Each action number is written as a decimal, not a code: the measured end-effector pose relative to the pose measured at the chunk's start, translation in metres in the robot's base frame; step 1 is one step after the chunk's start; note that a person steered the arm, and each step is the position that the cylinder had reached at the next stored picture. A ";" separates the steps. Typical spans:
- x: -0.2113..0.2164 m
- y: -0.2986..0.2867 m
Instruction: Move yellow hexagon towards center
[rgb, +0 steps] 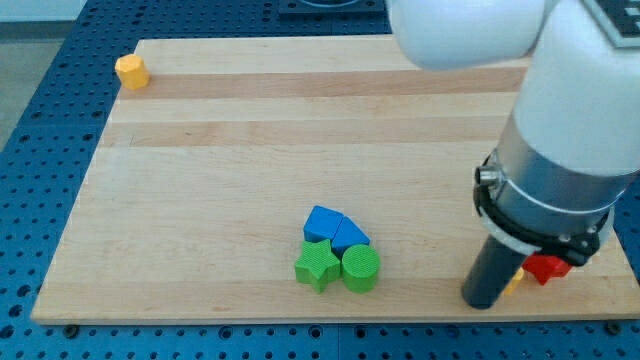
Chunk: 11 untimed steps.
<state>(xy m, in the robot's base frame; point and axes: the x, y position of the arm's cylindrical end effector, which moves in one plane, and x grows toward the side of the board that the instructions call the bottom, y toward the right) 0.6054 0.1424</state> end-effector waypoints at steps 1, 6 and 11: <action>-0.011 0.010; -0.232 -0.140; -0.407 -0.447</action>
<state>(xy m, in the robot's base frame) 0.1984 -0.3047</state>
